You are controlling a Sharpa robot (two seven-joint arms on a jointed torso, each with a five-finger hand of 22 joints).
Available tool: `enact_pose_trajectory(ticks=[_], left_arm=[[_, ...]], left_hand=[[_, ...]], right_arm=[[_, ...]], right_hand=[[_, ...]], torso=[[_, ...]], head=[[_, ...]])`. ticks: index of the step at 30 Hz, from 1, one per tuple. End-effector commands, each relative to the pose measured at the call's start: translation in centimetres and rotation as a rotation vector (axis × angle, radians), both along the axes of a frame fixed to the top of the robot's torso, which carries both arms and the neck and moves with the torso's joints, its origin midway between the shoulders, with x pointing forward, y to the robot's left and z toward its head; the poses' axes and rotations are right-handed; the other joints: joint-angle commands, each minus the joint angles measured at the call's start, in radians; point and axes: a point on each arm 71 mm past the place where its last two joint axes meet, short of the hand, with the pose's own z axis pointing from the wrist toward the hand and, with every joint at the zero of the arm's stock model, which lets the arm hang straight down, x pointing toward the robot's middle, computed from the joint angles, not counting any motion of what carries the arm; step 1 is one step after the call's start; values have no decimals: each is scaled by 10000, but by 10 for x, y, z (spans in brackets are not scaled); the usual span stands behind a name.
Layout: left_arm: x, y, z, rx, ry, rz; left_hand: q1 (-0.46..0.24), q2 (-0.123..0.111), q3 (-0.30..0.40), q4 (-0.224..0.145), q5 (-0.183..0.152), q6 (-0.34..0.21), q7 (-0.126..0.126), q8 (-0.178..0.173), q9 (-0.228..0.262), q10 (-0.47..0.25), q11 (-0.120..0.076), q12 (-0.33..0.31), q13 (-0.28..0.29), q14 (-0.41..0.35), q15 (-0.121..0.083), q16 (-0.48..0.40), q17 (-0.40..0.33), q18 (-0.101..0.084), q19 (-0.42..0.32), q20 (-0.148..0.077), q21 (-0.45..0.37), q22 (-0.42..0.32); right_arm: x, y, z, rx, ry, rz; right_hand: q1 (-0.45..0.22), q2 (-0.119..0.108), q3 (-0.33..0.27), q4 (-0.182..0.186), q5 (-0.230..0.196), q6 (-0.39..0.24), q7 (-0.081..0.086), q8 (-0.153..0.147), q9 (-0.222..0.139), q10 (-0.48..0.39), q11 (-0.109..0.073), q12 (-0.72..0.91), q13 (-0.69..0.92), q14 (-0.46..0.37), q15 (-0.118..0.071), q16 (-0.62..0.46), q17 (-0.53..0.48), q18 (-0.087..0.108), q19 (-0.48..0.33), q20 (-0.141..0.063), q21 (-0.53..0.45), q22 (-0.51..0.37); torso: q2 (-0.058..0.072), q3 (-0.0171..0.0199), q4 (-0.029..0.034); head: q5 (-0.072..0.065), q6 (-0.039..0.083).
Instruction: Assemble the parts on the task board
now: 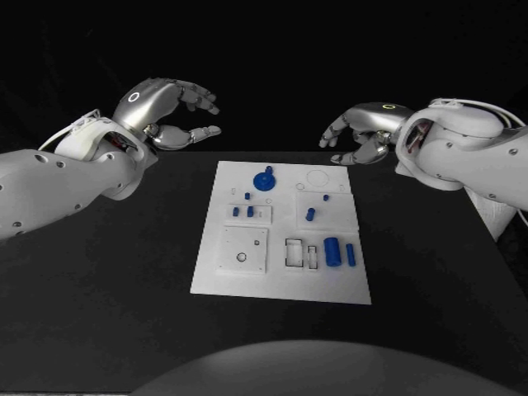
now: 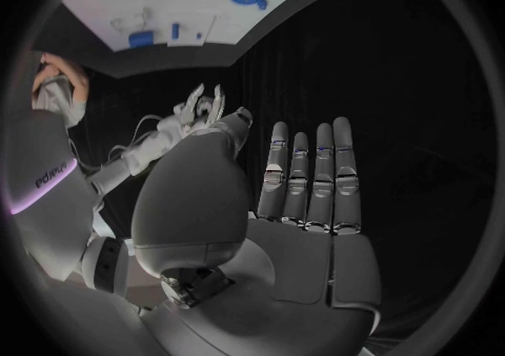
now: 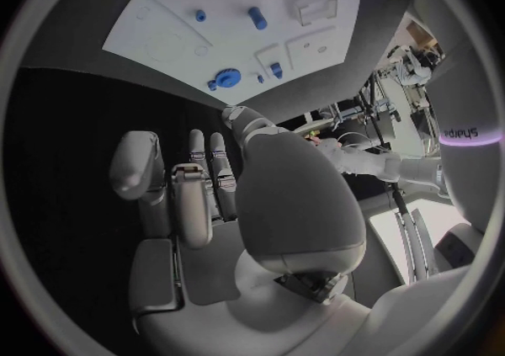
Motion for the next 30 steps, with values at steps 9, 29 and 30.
enact_pose_trajectory(ticks=[9, 29, 30], left_arm=[[-28, -10, -43, -8877, 6903, -1831], [-50, -16, -60, -9185, 8409, -2537], [-50, -16, -61, -9149, 8450, -2534]], left_hand=[[-357, -70, -5639, 56, 1042, -3863, 108, -138, -810, -5477, 86, -1463, -1121, -6384, -189, -4616, -2604, -857, -6307, 853, -2156, -5269], [1260, 1697, -4379, -3, 1623, -3856, 436, -64, -767, -5917, 443, -284, -1067, -6257, 258, -4468, -2686, -304, -6529, 1378, -2126, -6676], [1302, 1702, -4377, -4, 1629, -3840, 436, -63, -766, -5926, 443, -248, -1068, -6256, 271, -4466, -2688, -287, -6527, 1395, -2129, -6718]], right_arm=[[-1, -2, -57, -1972, -174, 366], [-9, -3, -105, -1421, 525, 530], [-9, -3, -106, -1436, 453, 551]], right_hand=[[-657, -200, -157, 81, -1885, -85, 137, -219, 15, 87, 78, -209, -344, 373, -2, -107, 1455, -58, -91, -8, -193, 1391], [-429, -171, 369, -377, 455, 567, 305, 171, 686, 1038, -78, 267, -253, 317, -120, -150, 1305, -55, -71, -105, -190, 1398], [-416, -171, 392, -412, 526, 555, 286, 186, 735, 1031, -89, 296, -223, 307, -126, -159, 1290, -51, -84, -109, -207, 1393]], torso=[[-154, -204, 237], [-141, -222, 147], [-137, -223, 143]], head=[[-220, 0], [0, 0], [20, 0]])
